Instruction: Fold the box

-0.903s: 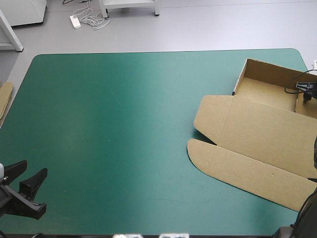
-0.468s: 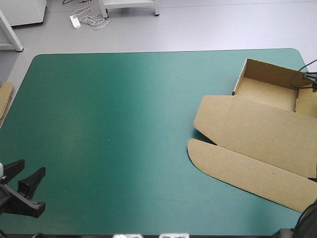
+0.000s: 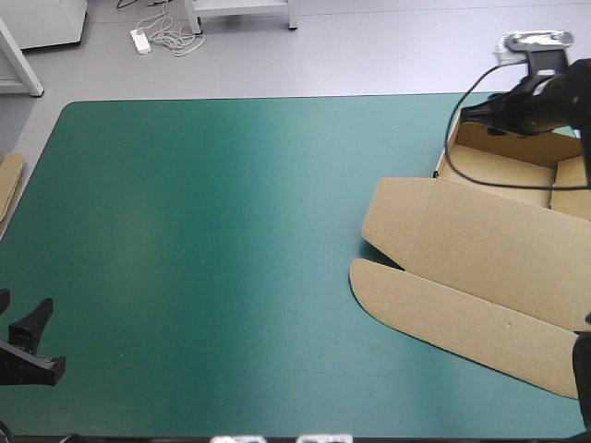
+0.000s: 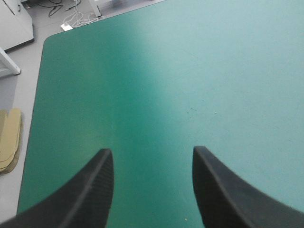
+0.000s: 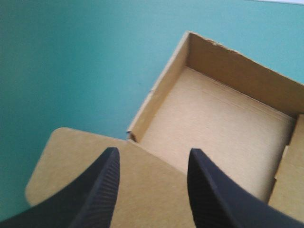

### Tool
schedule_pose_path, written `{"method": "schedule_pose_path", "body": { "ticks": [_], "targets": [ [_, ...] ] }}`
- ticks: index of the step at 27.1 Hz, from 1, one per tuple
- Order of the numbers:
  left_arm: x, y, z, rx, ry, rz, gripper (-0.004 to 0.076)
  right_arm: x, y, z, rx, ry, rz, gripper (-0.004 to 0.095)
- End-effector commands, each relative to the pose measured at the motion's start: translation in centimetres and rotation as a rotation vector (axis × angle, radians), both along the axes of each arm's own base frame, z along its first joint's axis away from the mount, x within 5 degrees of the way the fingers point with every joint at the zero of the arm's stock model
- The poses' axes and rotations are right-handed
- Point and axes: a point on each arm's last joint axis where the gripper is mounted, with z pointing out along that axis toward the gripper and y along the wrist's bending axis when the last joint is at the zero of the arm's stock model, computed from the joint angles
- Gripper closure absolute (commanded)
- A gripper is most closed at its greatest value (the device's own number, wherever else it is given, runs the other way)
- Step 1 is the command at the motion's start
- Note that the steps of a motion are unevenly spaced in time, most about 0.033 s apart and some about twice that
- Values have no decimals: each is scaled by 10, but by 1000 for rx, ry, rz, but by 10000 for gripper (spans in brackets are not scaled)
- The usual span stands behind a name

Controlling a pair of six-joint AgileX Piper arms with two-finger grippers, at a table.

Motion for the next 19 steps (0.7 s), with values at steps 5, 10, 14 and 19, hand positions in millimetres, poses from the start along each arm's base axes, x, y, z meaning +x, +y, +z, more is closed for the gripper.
{"method": "schedule_pose_path", "body": {
  "ticks": [5, 10, 14, 19],
  "targets": [
    [3, 10, 12, 2, -108, 113, 356, -112, 63, 42, 12, -321, 256, 526],
    [-2, 12, 0, -24, -154, 108, 356, -186, 65, 27, 106, -471, 403, 535],
    [-7, 15, -28, -25, -174, 114, 356, -223, 51, -9, 115, -476, 462, 547],
    [-21, 13, -48, -115, -285, 48, 356, -255, 28, -69, 123, -412, 464, 628]
  ]
}}
